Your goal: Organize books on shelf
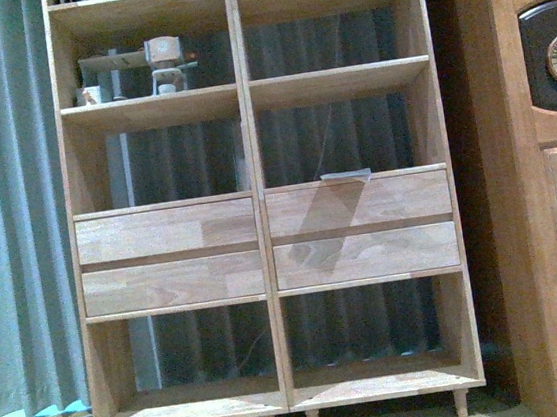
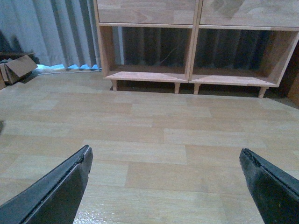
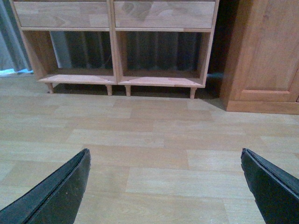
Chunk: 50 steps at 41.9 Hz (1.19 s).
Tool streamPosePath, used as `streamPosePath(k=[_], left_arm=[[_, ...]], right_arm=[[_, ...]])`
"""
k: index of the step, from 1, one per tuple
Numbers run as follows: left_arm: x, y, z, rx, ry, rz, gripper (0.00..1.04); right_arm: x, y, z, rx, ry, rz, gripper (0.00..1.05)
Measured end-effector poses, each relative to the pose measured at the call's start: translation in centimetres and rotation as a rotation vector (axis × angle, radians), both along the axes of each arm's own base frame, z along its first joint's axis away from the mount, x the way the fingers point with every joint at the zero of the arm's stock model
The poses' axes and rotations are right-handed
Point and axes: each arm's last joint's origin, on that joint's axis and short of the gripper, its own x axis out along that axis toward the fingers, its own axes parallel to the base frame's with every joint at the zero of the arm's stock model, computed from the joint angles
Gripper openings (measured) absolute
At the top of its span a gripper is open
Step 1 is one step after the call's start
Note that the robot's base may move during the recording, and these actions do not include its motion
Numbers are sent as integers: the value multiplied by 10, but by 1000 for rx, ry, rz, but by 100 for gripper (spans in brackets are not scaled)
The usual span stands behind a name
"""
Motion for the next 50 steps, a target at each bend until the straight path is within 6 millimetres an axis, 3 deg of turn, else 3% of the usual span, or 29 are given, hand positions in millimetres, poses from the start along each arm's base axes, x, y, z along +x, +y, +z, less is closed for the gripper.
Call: streamPosePath(k=[50], left_arm=[[0, 0, 0, 0, 0, 0, 97]], right_arm=[[0, 0, 0, 0, 0, 0, 98]])
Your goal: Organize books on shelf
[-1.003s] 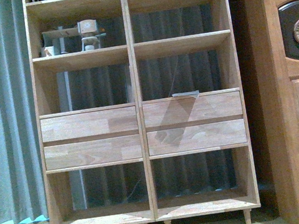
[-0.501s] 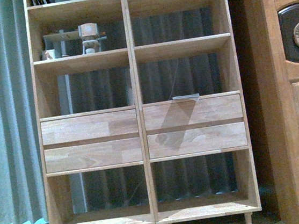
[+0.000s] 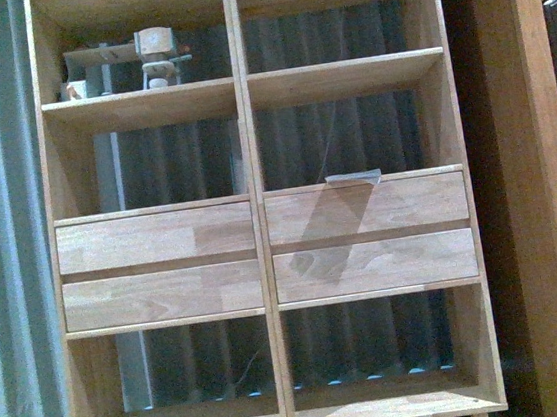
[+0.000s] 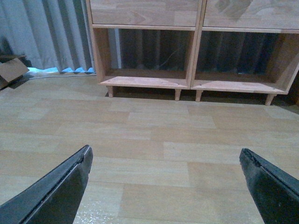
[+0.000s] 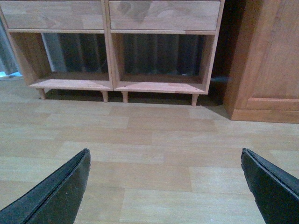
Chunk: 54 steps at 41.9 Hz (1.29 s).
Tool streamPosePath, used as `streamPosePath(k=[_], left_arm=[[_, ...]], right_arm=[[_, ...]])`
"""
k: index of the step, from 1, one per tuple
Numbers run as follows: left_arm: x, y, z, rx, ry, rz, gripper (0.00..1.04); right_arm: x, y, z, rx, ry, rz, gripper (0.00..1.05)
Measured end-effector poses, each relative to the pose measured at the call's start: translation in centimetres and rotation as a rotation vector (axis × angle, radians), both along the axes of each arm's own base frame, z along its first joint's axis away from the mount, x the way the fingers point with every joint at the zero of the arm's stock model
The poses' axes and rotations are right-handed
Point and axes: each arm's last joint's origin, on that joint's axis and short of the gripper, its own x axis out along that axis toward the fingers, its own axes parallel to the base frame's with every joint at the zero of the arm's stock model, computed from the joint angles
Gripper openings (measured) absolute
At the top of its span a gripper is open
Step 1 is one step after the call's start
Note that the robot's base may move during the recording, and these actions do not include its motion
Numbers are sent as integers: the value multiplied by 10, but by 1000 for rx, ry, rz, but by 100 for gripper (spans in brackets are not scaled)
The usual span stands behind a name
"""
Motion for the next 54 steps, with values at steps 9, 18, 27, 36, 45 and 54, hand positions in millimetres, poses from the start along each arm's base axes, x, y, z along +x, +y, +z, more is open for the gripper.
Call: streamPosePath(k=[9, 18, 27, 36, 45, 54], left_arm=[[0, 0, 0, 0, 0, 0, 97], [0, 0, 0, 0, -1, 1, 97], [0, 0, 0, 0, -1, 0, 97], [0, 0, 0, 0, -1, 1, 97], [0, 0, 0, 0, -2, 0, 97], [0, 0, 0, 0, -2, 0, 97]], right_arm=[[0, 0, 0, 0, 0, 0, 98], [0, 0, 0, 0, 0, 0, 98], [0, 0, 0, 0, 0, 0, 98], [0, 0, 0, 0, 0, 0, 98], [0, 0, 0, 0, 0, 0, 98], [0, 0, 0, 0, 0, 0, 98]])
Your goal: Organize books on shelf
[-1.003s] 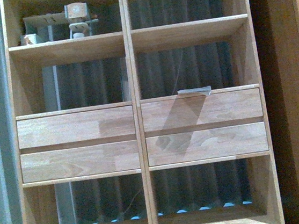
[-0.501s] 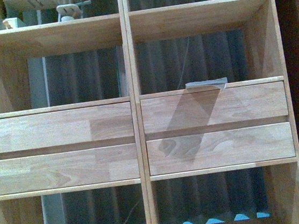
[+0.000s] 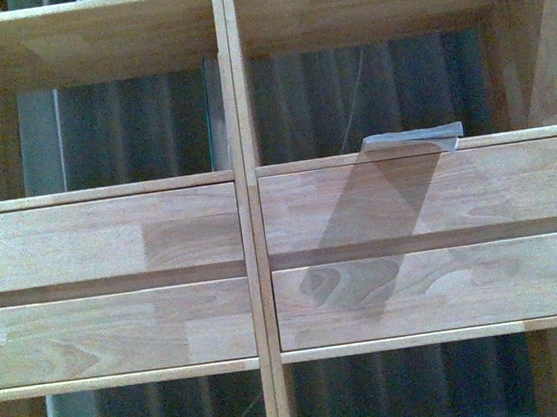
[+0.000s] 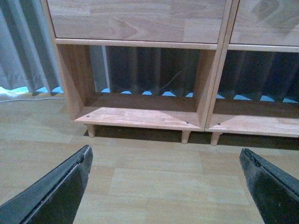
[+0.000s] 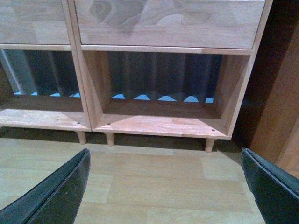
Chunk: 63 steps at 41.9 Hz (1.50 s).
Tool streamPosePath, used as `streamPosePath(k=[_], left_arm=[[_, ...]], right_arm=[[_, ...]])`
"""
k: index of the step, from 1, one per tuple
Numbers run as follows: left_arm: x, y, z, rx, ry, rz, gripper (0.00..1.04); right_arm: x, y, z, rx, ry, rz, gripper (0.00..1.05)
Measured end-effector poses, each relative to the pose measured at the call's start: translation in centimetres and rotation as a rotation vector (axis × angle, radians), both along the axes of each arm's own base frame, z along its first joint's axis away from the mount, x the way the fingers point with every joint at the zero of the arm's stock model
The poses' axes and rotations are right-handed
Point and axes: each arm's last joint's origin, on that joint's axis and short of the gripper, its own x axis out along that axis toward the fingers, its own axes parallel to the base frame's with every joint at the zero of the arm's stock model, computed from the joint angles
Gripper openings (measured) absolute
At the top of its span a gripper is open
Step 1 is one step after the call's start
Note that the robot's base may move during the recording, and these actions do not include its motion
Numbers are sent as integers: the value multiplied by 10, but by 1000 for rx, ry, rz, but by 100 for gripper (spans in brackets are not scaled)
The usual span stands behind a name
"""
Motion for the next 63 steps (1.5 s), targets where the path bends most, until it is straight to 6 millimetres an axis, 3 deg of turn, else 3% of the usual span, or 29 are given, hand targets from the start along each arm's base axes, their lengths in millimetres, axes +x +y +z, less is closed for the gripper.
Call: streamPosePath(k=[63], left_arm=[[0, 0, 0, 0, 0, 0, 97]], right_arm=[[0, 0, 0, 0, 0, 0, 98]])
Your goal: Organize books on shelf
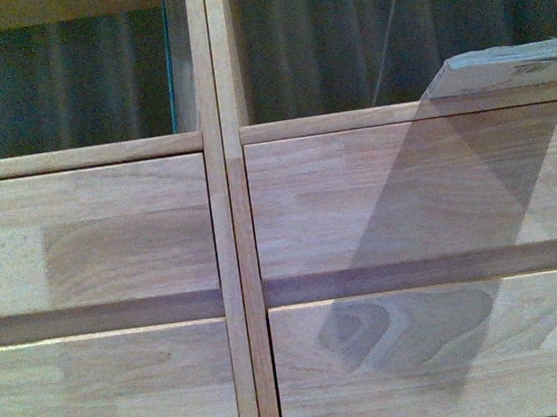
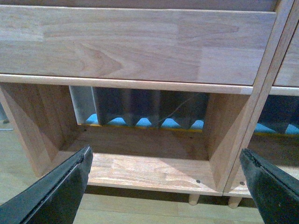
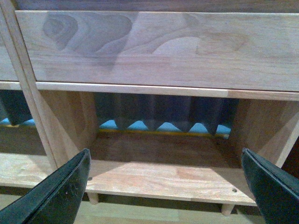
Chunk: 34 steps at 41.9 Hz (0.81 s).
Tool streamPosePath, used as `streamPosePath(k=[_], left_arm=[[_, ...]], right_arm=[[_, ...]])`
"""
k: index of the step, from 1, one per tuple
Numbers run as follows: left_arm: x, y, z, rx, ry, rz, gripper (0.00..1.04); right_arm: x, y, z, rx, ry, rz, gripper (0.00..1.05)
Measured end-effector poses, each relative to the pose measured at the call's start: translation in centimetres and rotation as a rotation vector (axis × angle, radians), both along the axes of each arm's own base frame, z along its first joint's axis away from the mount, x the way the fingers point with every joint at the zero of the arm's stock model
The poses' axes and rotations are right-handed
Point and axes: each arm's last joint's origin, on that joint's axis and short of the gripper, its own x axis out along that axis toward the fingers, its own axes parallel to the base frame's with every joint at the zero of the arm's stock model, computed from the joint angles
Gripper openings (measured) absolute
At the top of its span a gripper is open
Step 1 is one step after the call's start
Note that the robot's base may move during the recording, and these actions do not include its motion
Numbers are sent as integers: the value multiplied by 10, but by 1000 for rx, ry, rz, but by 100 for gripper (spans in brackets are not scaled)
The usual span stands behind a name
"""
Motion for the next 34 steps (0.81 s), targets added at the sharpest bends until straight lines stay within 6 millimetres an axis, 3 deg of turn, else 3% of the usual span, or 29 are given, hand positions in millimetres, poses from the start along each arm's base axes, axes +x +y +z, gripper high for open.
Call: streamPosePath(k=[34], left_arm=[[0, 0, 0, 0, 0, -1, 97]], right_arm=[[0, 0, 0, 2, 0, 0, 98]])
